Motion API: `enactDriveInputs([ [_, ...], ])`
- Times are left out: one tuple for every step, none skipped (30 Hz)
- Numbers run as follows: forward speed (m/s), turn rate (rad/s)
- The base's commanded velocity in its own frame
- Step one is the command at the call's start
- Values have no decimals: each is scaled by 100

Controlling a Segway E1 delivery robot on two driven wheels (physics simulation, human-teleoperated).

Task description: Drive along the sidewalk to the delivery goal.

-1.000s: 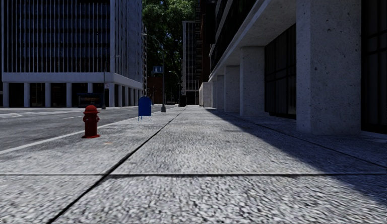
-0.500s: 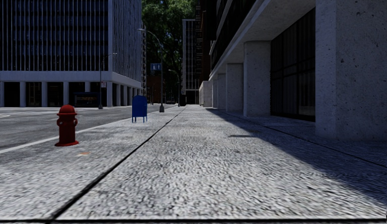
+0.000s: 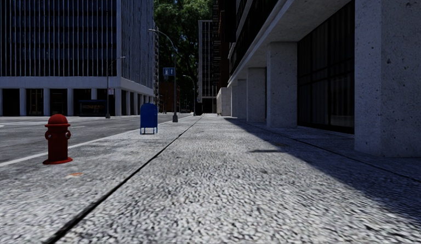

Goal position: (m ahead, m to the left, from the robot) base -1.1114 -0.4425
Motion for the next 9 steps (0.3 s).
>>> enactDriveInputs([
  [0, 0],
  [0, 0],
  [0, 0],
  [0, 0],
  [0, 0],
  [0, 0],
  [0, 0],
  [0, 0],
  [0, 0],
])
